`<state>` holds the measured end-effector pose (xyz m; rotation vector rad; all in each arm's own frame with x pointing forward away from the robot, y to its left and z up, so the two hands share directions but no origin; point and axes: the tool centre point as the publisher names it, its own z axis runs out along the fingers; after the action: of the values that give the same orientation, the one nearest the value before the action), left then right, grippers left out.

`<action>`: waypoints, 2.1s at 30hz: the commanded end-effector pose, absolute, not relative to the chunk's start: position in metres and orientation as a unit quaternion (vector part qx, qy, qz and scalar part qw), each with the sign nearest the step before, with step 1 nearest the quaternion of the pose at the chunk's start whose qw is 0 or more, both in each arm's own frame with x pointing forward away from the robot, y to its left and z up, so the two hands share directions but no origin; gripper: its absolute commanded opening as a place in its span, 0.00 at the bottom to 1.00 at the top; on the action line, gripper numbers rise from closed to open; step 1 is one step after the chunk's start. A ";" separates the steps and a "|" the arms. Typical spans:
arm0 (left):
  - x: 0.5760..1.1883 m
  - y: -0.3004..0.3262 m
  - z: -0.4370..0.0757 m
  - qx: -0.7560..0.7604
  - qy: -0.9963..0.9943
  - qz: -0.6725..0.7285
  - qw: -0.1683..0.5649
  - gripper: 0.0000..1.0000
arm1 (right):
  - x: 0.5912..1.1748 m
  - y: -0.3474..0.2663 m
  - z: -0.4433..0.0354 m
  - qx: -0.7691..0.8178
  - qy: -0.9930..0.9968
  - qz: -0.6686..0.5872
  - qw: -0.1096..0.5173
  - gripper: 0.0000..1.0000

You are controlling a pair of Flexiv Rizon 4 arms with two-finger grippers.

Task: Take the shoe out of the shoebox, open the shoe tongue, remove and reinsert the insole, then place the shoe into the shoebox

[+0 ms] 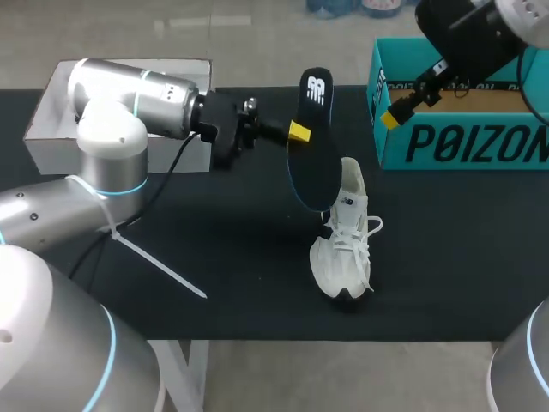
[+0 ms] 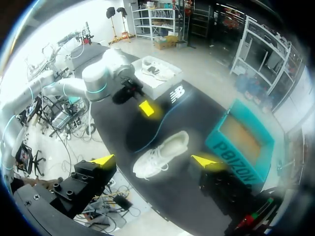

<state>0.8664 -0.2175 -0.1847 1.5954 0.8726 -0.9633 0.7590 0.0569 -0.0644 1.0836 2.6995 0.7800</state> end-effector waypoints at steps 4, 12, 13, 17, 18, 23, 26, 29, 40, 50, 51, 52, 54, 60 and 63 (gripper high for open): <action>0.886 -0.220 -0.175 0.693 0.316 -0.351 0.545 0.00 | 0.760 0.058 -0.066 0.360 0.894 0.258 0.065 1.00; 0.915 -0.223 -0.175 0.693 0.319 -0.347 0.545 0.00 | 0.760 0.058 -0.066 0.360 0.894 0.258 0.065 1.00; 0.918 -0.223 -0.175 0.693 0.319 -0.347 0.545 0.00 | 0.760 0.058 -0.066 0.360 0.894 0.258 0.065 1.00; 0.928 -0.224 -0.175 0.688 0.324 -0.359 0.541 0.00 | 0.760 0.058 -0.066 0.360 0.894 0.258 0.065 1.00; 0.930 -0.225 -0.175 0.687 0.330 -0.373 0.529 0.00 | 0.760 0.058 -0.066 0.360 0.894 0.258 0.065 1.00; 0.930 -0.226 -0.174 0.689 0.334 -0.371 0.526 0.00 | 0.760 0.058 -0.066 0.360 0.894 0.258 0.065 1.00; 0.930 -0.226 -0.174 0.689 0.334 -0.371 0.526 0.00 | 0.760 0.058 -0.066 0.360 0.894 0.258 0.065 1.00; 0.930 -0.226 -0.174 0.689 0.334 -0.371 0.526 0.00 | 0.760 0.058 -0.066 0.360 0.894 0.258 0.065 1.00; 0.930 -0.226 -0.174 0.689 0.334 -0.371 0.526 0.00 | 0.766 0.056 -0.071 0.364 0.889 0.276 0.027 1.00; 0.930 -0.226 -0.174 0.689 0.334 -0.371 0.526 0.00 | 0.767 0.059 -0.079 0.355 0.850 0.381 -0.083 1.00; 0.930 -0.226 -0.174 0.689 0.334 -0.371 0.526 0.00 | 0.766 0.061 -0.081 0.354 0.850 0.381 -0.082 1.00; 0.930 -0.226 -0.174 0.689 0.334 -0.371 0.526 0.00 | 0.766 0.064 -0.082 0.351 0.847 0.389 -0.085 1.00; 0.930 -0.226 -0.174 0.689 0.334 -0.371 0.526 0.00 | 0.766 0.068 -0.085 0.352 0.841 0.400 -0.093 1.00; 0.930 -0.226 -0.174 0.689 0.334 -0.371 0.526 0.00 | 0.780 0.079 -0.094 0.369 0.823 0.419 -0.100 1.00; 0.930 -0.226 -0.174 0.689 0.334 -0.371 0.526 0.00 | 0.790 0.084 -0.097 0.374 0.810 0.438 -0.112 1.00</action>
<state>0.9302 -0.2254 -0.1733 1.6477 0.8001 -0.8891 0.7814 0.0783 -0.0879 1.2688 2.7569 1.4197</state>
